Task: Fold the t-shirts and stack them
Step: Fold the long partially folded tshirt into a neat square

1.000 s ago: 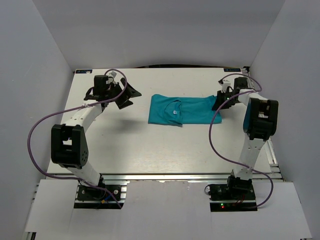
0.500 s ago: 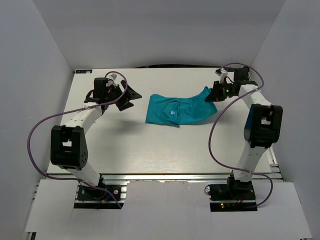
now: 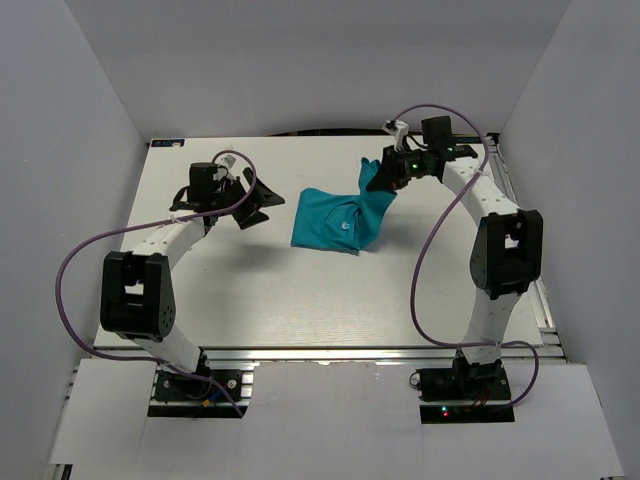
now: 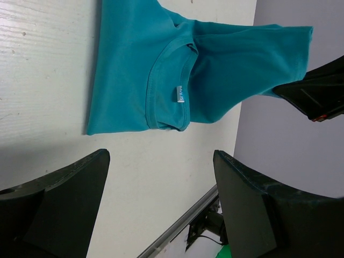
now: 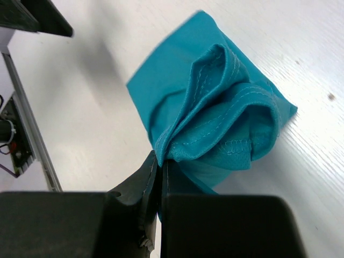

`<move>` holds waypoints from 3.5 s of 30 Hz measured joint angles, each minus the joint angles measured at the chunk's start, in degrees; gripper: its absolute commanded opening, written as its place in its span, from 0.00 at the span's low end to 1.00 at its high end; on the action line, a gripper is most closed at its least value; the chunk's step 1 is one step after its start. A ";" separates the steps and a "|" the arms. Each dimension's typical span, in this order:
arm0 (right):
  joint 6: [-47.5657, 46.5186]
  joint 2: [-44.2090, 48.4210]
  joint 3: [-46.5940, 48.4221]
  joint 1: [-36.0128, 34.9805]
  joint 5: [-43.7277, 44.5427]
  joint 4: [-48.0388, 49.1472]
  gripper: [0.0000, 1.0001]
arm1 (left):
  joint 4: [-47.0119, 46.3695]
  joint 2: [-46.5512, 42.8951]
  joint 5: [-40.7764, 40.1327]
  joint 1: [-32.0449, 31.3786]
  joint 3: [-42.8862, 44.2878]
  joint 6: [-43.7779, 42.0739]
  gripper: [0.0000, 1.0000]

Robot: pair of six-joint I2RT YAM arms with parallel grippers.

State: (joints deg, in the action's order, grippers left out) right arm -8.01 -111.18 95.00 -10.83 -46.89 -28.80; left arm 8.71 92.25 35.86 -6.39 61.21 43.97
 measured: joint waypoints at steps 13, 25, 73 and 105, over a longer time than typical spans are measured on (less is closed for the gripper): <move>5.77 -5.42 7.32 -6.54 -0.66 1.92 0.00 | -1.29 1.44 0.22 -2.01 -1.53 -0.52 0.89; 7.65 -9.90 8.81 -11.32 0.46 3.65 0.00 | -1.36 7.74 0.13 -4.94 -0.96 -1.09 0.89; 0.96 -2.82 7.43 -17.11 1.60 6.95 0.89 | 7.67 -6.95 -8.31 -3.39 -5.44 -4.59 0.90; -8.66 -12.09 0.92 -14.51 13.55 5.14 0.28 | 8.02 -8.74 -8.31 -2.56 -6.21 -4.72 0.90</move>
State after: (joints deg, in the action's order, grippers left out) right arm -16.67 -123.26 95.92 -25.34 -33.34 -23.66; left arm 16.73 83.50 27.55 -8.95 55.00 39.24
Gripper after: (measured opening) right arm 0.319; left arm 0.898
